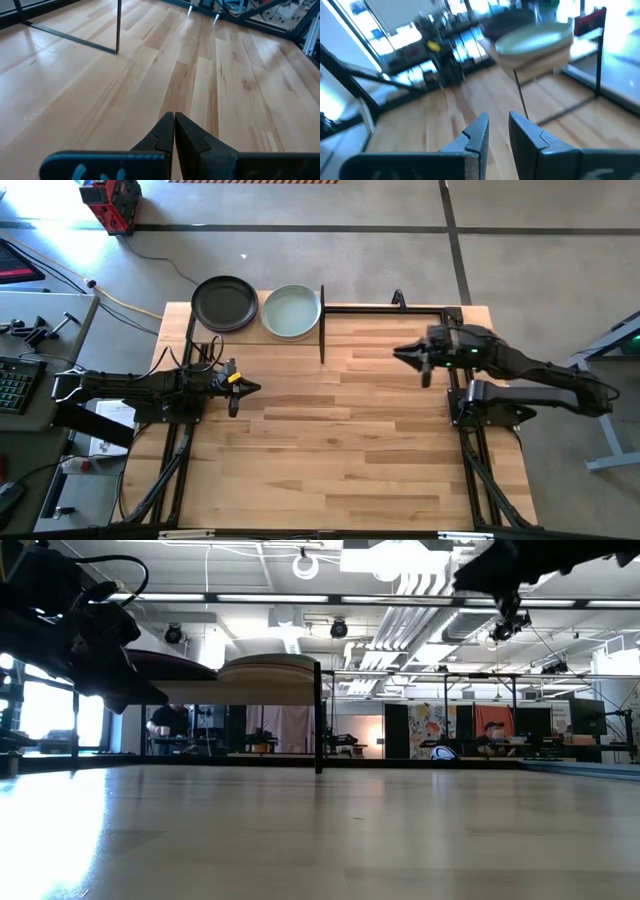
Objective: Place and stack plates onto a shelf
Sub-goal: Return to Home Position
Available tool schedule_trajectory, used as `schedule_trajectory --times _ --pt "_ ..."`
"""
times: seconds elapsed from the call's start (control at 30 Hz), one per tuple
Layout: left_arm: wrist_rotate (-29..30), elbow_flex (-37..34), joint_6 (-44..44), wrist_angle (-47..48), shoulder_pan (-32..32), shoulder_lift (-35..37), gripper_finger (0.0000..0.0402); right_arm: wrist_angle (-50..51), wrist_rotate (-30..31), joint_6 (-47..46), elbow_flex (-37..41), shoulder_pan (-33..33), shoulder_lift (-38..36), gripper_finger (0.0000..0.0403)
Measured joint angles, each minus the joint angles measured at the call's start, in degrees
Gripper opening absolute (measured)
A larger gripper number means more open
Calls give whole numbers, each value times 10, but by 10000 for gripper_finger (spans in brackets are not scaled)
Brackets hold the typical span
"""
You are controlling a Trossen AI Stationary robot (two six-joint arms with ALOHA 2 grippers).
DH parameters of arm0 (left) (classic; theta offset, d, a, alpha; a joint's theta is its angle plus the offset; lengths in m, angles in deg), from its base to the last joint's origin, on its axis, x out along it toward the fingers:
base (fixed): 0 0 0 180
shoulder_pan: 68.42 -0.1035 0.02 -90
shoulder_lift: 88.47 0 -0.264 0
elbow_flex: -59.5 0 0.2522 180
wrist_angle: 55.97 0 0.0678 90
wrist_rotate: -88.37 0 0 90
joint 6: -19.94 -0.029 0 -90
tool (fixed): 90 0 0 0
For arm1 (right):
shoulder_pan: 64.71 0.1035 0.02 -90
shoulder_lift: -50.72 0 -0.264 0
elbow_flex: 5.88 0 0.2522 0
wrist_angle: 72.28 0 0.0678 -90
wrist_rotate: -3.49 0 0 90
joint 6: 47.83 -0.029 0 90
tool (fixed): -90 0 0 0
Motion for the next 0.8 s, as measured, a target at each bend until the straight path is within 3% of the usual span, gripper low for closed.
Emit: schedule_trajectory --times 0.2,0.5,0.8 --pt "0 0 0 0 8 18 5 1 0 0 0 0 -76 59" --pt "0 0 0 -1 34 107 5 -2 0 0 0 0 -157 59" --pt "0 0 0 0 57 176 5 -40 0 0 101 0 -186 59"
